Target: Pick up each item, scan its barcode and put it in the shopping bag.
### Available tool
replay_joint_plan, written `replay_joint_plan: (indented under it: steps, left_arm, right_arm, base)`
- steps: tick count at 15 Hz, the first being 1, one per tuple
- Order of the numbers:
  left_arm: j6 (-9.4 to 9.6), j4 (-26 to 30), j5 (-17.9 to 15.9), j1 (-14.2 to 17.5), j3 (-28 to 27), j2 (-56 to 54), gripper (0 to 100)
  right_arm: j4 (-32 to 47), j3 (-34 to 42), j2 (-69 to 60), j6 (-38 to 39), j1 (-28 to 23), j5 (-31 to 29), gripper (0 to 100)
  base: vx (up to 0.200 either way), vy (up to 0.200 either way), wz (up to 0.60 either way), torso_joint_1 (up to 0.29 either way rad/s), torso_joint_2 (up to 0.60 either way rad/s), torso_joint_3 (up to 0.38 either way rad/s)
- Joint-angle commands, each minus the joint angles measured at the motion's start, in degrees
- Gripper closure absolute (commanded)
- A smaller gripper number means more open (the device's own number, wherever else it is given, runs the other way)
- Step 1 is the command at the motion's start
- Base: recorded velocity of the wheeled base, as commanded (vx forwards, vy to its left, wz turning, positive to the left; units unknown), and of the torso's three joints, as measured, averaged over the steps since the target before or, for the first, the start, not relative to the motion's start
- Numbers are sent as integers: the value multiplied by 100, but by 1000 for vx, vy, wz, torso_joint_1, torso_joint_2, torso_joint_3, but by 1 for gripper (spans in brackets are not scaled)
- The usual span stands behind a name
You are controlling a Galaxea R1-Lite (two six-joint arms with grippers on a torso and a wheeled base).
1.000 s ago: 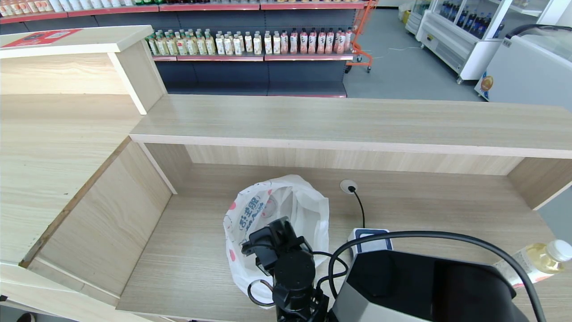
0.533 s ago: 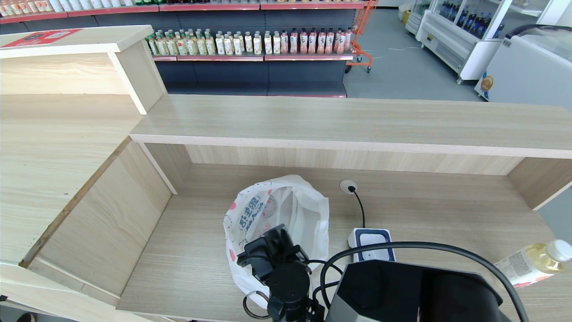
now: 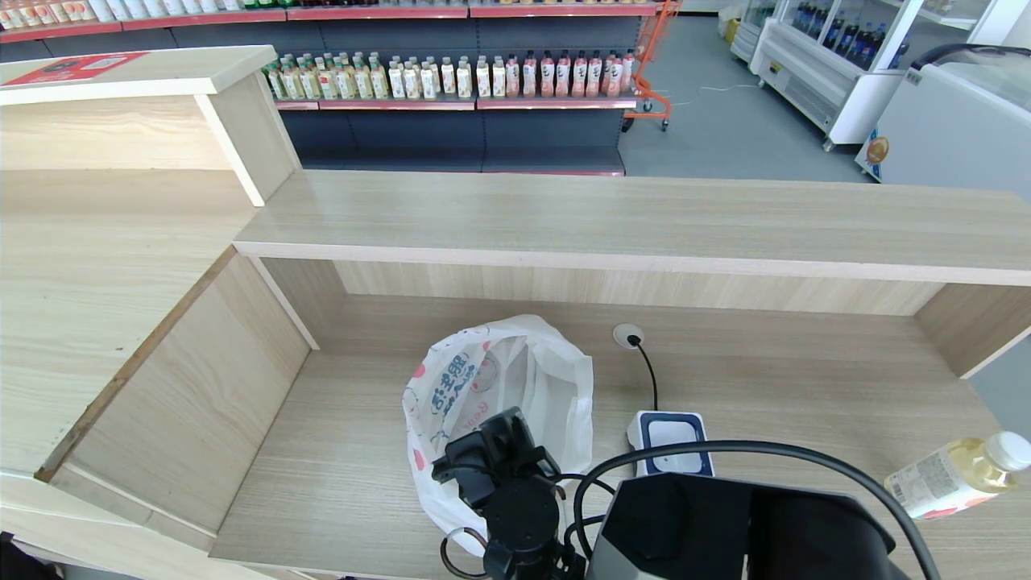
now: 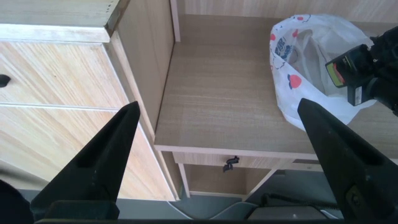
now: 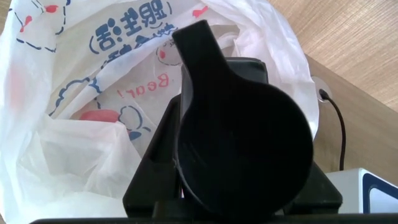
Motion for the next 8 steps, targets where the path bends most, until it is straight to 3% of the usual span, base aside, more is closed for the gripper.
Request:
replay_joint_plan:
  steps: [1, 8]
  left_arm:
    - [-1, -2, 1, 7, 0, -2, 0]
    - [-1, -2, 1, 7, 0, -2, 0]
  right_arm:
    - [-8, 18, 37, -3, 2, 0, 100]
    - [-8, -35, 54, -38, 2, -18, 100]
  base:
    - [0, 0, 0, 0, 0, 0]
    - [0, 0, 0, 0, 0, 0]
